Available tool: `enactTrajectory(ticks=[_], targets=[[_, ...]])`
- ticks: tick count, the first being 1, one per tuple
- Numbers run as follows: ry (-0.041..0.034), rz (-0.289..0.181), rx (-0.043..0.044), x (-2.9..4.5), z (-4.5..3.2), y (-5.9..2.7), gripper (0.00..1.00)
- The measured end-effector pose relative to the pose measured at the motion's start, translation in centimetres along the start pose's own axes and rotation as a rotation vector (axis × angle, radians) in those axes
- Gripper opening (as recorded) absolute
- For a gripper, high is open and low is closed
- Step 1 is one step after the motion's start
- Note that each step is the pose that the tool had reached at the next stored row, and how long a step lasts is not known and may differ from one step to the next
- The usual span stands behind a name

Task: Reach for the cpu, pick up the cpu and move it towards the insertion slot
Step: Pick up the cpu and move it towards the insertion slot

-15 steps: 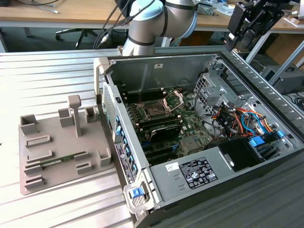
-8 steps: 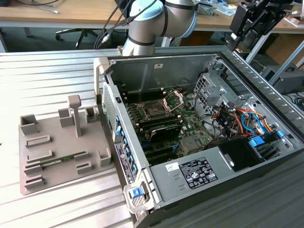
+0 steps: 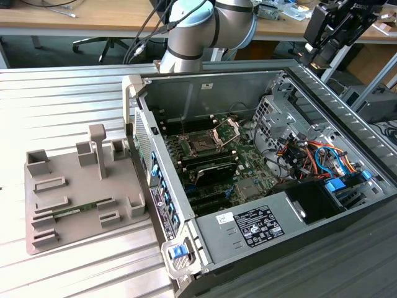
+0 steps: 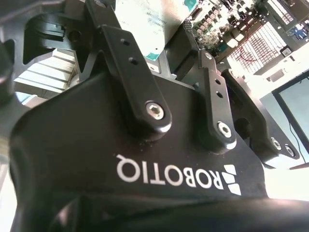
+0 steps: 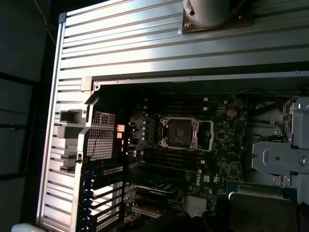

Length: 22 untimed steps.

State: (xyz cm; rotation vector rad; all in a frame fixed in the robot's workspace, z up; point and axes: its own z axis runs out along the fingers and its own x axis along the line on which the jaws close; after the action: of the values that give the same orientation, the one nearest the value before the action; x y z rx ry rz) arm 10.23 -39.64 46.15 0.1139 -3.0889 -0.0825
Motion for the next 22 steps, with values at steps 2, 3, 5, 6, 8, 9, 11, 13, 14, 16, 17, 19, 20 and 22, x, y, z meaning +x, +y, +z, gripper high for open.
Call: enactTrajectory(ticks=[2, 3, 5, 6, 8, 9, 11, 13, 14, 16, 17, 19, 20, 22], targets=[[0.0, 0.0, -0.0001, -0.1, 0.0, -0.01, 0.55], [0.0, 0.0, 0.0, -0.17, -0.01, -0.01, 0.55], [0.0, 0.0, 0.0, -0.22, -0.01, -0.02, 0.55], [0.0, 0.0, -0.0001, -0.22, -0.01, -0.02, 0.55], [0.0, 0.0, -0.0001, -0.24, -0.01, -0.02, 0.55], [0.0, 0.0, -0.0001, -0.24, -0.01, -0.02, 0.55], [0.0, 0.0, -0.0001, -0.25, -0.01, -0.02, 0.55], [0.0, 0.0, 0.0, -0.18, -0.01, -0.02, 0.55], [0.0, 0.0, 0.0, -0.15, -0.01, -0.02, 0.55], [0.0, 0.0, -0.0001, -0.01, 0.0, 0.0, 0.55], [0.0, 0.0, 0.0, 0.11, 0.01, 0.01, 0.55], [0.0, 0.0, -0.0001, 0.36, 0.02, 0.02, 0.55], [0.0, 0.0, -0.0001, 0.43, 0.03, 0.03, 0.55], [0.0, 0.0, -0.0001, 0.51, 0.03, 0.03, 0.55]])
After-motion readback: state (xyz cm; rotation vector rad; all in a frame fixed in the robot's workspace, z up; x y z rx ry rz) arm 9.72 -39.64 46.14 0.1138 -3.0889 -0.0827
